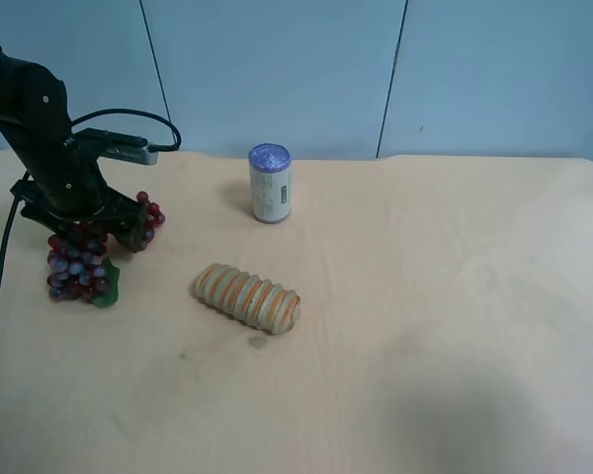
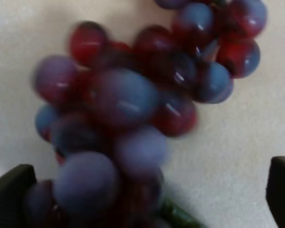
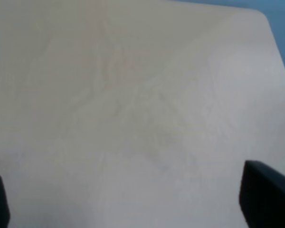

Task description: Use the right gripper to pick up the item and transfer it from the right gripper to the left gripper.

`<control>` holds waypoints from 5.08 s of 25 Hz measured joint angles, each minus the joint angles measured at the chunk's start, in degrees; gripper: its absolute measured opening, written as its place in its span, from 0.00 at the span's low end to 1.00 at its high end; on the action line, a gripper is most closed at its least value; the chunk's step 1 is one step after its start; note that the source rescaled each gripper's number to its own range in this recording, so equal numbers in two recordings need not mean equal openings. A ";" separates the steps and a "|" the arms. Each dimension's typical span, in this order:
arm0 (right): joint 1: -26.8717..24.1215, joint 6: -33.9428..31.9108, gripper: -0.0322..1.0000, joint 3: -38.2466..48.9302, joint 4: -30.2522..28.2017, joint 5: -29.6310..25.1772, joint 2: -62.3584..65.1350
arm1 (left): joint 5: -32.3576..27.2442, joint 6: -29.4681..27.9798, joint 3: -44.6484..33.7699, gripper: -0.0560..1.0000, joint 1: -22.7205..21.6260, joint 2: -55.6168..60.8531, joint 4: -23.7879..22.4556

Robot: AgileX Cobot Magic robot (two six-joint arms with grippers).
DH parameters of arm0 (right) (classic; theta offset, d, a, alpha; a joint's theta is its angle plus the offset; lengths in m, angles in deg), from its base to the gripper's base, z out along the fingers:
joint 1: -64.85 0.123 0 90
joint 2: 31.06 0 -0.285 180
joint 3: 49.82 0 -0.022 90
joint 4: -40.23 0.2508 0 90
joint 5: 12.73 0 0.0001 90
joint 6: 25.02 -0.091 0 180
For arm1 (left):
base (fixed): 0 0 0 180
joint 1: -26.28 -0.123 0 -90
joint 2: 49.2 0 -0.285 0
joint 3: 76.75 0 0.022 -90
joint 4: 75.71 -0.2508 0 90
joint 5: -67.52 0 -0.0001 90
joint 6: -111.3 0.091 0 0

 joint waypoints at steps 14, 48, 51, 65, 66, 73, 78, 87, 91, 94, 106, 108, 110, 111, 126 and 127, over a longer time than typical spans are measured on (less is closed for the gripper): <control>0.00 0.00 0.92 0.00 0.00 0.00 0.00 | -11.11 0.00 4.30 0.99 0.00 3.31 -2.09; 0.00 0.00 0.92 0.00 0.00 0.00 0.00 | -16.62 3.25 -28.59 0.99 0.00 85.08 6.98; 0.00 0.00 0.92 0.00 0.00 0.00 0.00 | -16.49 3.25 -30.49 1.00 0.00 90.02 7.72; 0.00 0.00 0.92 0.00 0.00 0.00 0.00 | -6.83 3.25 -40.29 1.00 0.00 94.69 10.20; 0.00 0.00 0.92 0.00 0.00 0.00 0.00 | -6.48 3.25 -40.44 1.00 0.00 94.69 10.66; 0.00 0.00 0.92 0.00 0.00 0.00 0.00 | -17.95 3.25 -36.55 1.00 0.00 94.69 11.45; 0.00 0.00 0.92 0.00 0.00 0.00 0.00 | -22.01 3.15 -38.00 1.00 0.00 94.96 8.70; 0.00 0.00 0.92 0.00 0.00 0.00 0.00 | -22.01 3.77 -38.06 1.00 0.00 102.44 8.93; 0.00 0.00 0.92 0.00 0.00 0.00 0.00 | -22.01 3.43 -38.16 1.00 0.00 109.77 8.95; 0.00 0.00 0.92 0.00 0.00 0.00 0.00 | -22.01 3.43 -38.36 1.00 -0.69 109.99 9.00; 0.00 0.00 0.92 0.00 0.00 0.00 0.00 | -22.01 3.24 -38.43 1.00 -10.63 109.98 8.87; 0.00 0.00 0.92 0.00 0.00 0.00 0.00 | -22.01 3.20 -38.43 1.00 -10.13 109.98 8.87; 0.00 0.00 0.92 0.00 0.00 0.00 0.00 | -22.01 3.20 -38.43 1.00 -10.00 109.98 8.87; 0.00 0.00 0.92 0.00 0.00 0.00 0.00 | -22.01 3.20 -38.43 1.00 -10.00 109.98 8.87; 0.00 0.00 0.92 0.00 0.00 0.00 0.00 | -22.01 3.20 -38.43 1.00 -10.00 109.98 8.87; 0.00 0.00 0.92 0.00 0.00 0.00 0.00 | -22.01 3.20 -38.43 1.00 -10.00 109.98 8.87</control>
